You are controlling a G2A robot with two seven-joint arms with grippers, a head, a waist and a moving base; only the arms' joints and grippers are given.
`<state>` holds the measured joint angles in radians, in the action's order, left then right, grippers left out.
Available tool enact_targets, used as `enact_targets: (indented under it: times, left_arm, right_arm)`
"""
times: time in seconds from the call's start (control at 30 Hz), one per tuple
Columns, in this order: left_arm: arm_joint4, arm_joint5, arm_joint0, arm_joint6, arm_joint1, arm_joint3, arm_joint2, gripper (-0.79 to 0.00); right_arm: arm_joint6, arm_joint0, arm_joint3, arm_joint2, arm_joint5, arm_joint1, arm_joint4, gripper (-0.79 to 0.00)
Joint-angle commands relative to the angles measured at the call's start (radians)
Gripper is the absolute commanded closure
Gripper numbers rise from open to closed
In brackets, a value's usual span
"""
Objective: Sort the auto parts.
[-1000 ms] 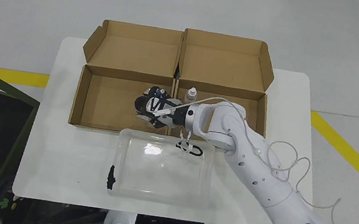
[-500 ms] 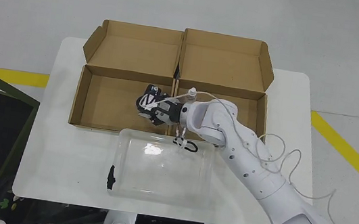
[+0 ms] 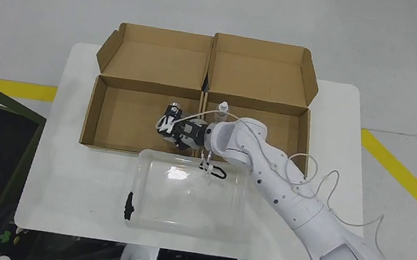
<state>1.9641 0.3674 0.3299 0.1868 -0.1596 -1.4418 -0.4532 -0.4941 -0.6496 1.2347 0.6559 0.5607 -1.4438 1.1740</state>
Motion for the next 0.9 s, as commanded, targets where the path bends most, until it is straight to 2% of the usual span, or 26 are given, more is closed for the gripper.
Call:
enact_targets:
  times: [0.0, 0.1, 0.13, 0.23, 0.43, 0.57, 0.87]
  left_arm:
    - [0.000, 0.000, 0.000, 0.000, 0.000, 0.000, 0.000, -0.785]
    - [0.000, 0.000, 0.000, 0.000, 0.000, 0.000, 0.000, -0.785]
    - [0.000, 0.000, 0.000, 0.000, 0.000, 0.000, 0.000, -0.785]
    - [0.000, 0.000, 0.000, 0.000, 0.000, 0.000, 0.000, -0.785]
    - [0.000, 0.000, 0.000, 0.000, 0.000, 0.000, 0.000, -0.785]
    - [0.000, 0.000, 0.000, 0.000, 0.000, 0.000, 0.000, -0.785]
    - [0.000, 0.000, 0.000, 0.000, 0.000, 0.000, 0.000, -0.785]
  right_arm:
    - [-0.001, 0.005, -0.014, -0.004, 0.000, -0.004, 0.002, 0.000]
    - [-0.001, 0.013, -0.032, -0.009, -0.002, -0.011, 0.005, 0.000]
    - [-0.001, 0.015, -0.037, -0.010, -0.001, -0.013, 0.007, -0.022]
    - [-0.002, 0.020, -0.050, -0.014, -0.002, -0.018, 0.011, -0.157]
    - [-0.011, 0.027, -0.070, -0.019, 0.000, -0.027, 0.020, -0.188]
    - [-0.019, 0.028, -0.071, -0.020, -0.005, -0.031, 0.035, -0.283]
    - [-0.062, 0.023, -0.049, -0.016, -0.015, -0.034, 0.068, -0.388]
